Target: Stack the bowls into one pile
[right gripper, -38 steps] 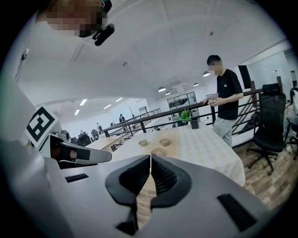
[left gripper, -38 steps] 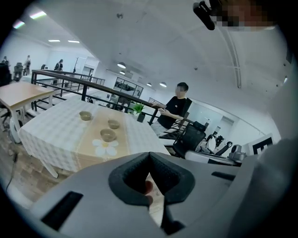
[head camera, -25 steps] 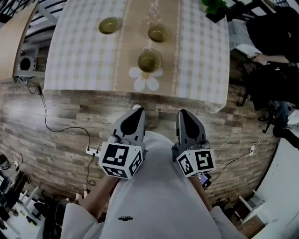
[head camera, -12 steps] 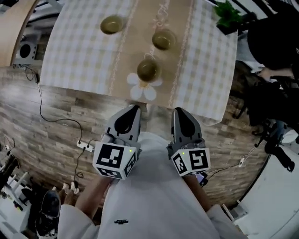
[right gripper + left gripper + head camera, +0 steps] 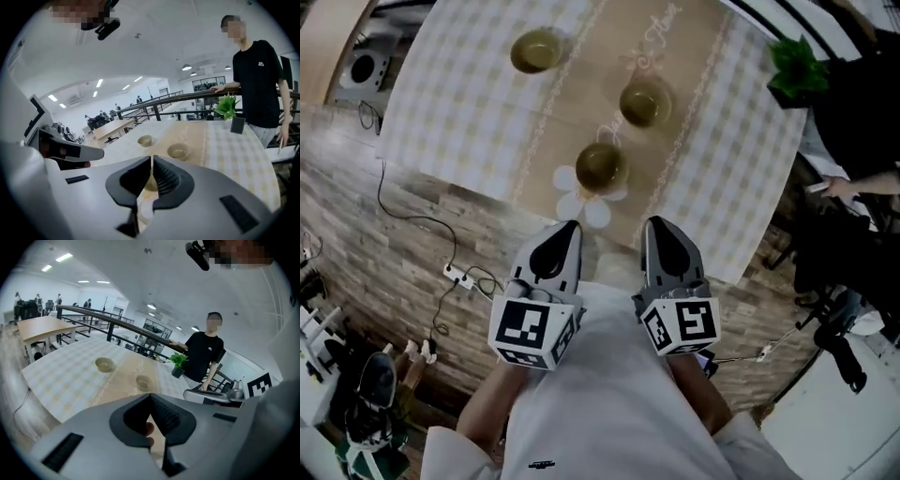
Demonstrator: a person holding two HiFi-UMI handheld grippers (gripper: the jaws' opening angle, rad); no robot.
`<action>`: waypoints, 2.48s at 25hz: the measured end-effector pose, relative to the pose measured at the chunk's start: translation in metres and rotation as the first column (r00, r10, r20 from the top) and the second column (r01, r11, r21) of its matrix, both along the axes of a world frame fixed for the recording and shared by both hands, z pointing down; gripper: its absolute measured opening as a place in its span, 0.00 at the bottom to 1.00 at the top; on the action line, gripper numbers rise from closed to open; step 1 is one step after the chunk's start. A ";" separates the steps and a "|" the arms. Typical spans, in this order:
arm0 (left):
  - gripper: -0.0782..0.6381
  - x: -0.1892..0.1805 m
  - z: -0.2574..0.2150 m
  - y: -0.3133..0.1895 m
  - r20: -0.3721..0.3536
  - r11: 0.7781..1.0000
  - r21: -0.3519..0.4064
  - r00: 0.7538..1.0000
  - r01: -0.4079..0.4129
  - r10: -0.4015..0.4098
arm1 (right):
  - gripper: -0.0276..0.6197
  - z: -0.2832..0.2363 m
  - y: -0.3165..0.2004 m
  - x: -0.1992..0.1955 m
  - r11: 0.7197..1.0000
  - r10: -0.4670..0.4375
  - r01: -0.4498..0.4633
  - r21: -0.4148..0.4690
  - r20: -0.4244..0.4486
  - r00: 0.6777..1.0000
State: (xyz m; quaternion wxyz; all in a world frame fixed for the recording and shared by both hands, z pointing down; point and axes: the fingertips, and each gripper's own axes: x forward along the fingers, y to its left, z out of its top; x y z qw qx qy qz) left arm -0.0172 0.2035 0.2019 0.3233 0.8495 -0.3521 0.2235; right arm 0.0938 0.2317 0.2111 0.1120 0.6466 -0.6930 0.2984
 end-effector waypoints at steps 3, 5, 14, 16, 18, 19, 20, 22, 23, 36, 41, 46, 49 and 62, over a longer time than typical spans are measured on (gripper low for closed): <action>0.13 0.002 0.018 -0.007 0.006 0.998 -0.033 0.999 0.054 -0.054 | 0.10 0.019 -0.013 0.005 0.999 -0.006 0.006 -0.032 0.021 1.000; 0.13 0.003 0.026 -0.016 0.014 0.996 -0.046 0.997 0.083 -0.082 | 0.10 0.027 -0.026 0.005 0.999 -0.021 0.023 -0.044 0.031 0.999; 0.13 0.005 0.067 -0.036 0.040 0.989 -0.068 0.991 0.134 -0.131 | 0.10 0.078 -0.065 0.008 0.991 -0.072 0.076 -0.106 0.039 0.997; 0.13 0.010 0.078 -0.034 0.046 0.988 -0.076 0.990 0.137 -0.134 | 0.10 0.091 -0.066 0.013 0.989 -0.072 0.077 -0.124 0.040 0.997; 0.13 0.013 0.088 -0.040 0.037 0.983 -0.078 0.986 0.165 -0.162 | 0.10 0.105 -0.071 0.015 0.987 -0.082 0.087 -0.132 0.043 0.996; 0.13 0.013 0.093 -0.042 0.038 0.982 -0.083 0.985 0.172 -0.170 | 0.10 0.111 -0.074 0.014 0.986 -0.090 0.095 -0.135 0.046 0.995; 0.13 0.013 0.099 -0.041 0.046 0.981 -0.092 0.985 0.171 -0.167 | 0.10 0.118 -0.075 0.013 0.985 -0.095 0.101 -0.143 0.050 0.994; 0.13 0.014 0.110 -0.037 0.066 0.981 -0.114 0.987 0.156 -0.149 | 0.10 0.130 -0.077 0.012 0.981 -0.100 0.107 -0.163 0.053 0.994; 0.13 0.014 0.115 -0.035 0.076 0.981 -0.123 0.987 0.147 -0.139 | 0.10 0.136 -0.078 0.012 0.979 -0.102 0.110 -0.170 0.053 0.993; 0.13 0.010 0.162 -0.034 0.087 0.956 -0.190 0.974 0.223 -0.210 | 0.10 0.191 -0.086 0.010 0.958 -0.120 0.130 -0.256 0.057 0.991; 0.13 0.004 0.172 -0.035 0.093 0.948 -0.208 0.969 0.242 -0.227 | 0.10 0.205 -0.085 0.008 0.949 -0.126 0.134 -0.286 0.048 0.991; 0.13 0.003 0.181 -0.032 0.093 0.941 -0.231 0.969 0.246 -0.230 | 0.10 0.211 -0.087 0.006 0.949 -0.116 0.122 -0.289 0.038 0.993; 0.13 0.001 0.183 -0.033 0.097 0.940 -0.233 0.967 0.251 -0.234 | 0.10 0.213 -0.089 0.005 0.950 -0.109 0.122 -0.288 0.062 0.992; 0.13 0.007 0.161 -0.050 0.110 0.951 -0.185 0.967 0.246 -0.229 | 0.10 0.190 -0.102 0.008 0.955 -0.138 0.168 -0.245 0.134 0.981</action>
